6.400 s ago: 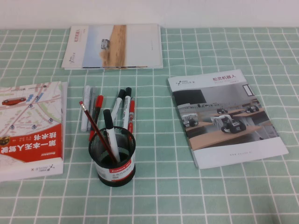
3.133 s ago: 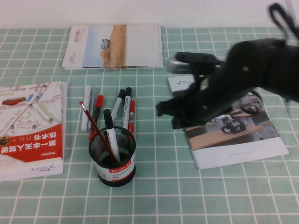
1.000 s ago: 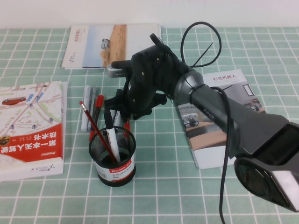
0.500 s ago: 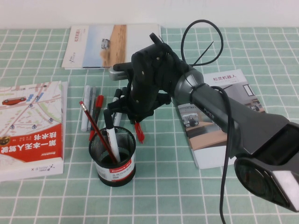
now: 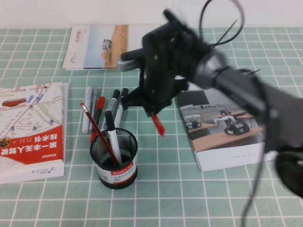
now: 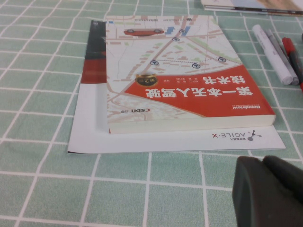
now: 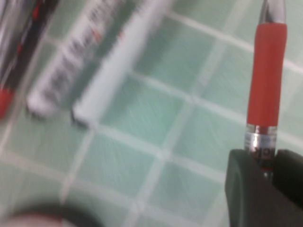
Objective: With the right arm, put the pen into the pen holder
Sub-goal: Place the pen onto the pen holder
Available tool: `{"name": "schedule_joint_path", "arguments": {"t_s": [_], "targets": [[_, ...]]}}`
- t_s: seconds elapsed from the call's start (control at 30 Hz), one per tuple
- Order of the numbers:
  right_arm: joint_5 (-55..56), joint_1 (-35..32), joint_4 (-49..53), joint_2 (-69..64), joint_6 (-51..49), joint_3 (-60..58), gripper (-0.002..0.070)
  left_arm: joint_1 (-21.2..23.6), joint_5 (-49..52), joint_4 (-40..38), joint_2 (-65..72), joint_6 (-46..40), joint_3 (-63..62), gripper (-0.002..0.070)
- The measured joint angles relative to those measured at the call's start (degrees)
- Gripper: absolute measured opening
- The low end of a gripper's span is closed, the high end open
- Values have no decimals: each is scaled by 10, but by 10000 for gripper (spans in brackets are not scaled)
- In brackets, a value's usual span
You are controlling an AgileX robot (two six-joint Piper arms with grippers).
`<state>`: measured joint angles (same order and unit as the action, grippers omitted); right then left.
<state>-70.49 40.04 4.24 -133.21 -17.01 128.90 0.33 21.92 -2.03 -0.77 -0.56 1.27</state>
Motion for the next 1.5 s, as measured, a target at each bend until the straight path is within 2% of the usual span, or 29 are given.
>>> {"name": "schedule_joint_path", "arguments": {"t_s": [0.13,0.27,0.37,0.5,0.67,0.8,1.0,1.23,1.5], "targets": [[36,0,15,112,-7,-146,65,0,0,0,0,0,0,-4],[175,0,17,234,-23,-332,65,0,0,0,0,0,0,-4],[331,1,17,322,-28,-474,65,0,0,0,0,0,0,-4],[616,12,14,420,-28,-665,65,0,0,0,0,0,0,-4],[904,38,29,466,-28,-796,65,0,0,0,0,0,0,-4],[1052,65,74,451,-24,-819,65,0,0,0,0,0,0,-4],[1176,79,94,375,11,-821,64,0,0,0,0,0,0,-4],[1242,79,102,306,18,-822,64,0,0,0,0,0,0,-4],[1247,79,102,259,30,-805,74,0,0,0,0,0,0,-4]]}}
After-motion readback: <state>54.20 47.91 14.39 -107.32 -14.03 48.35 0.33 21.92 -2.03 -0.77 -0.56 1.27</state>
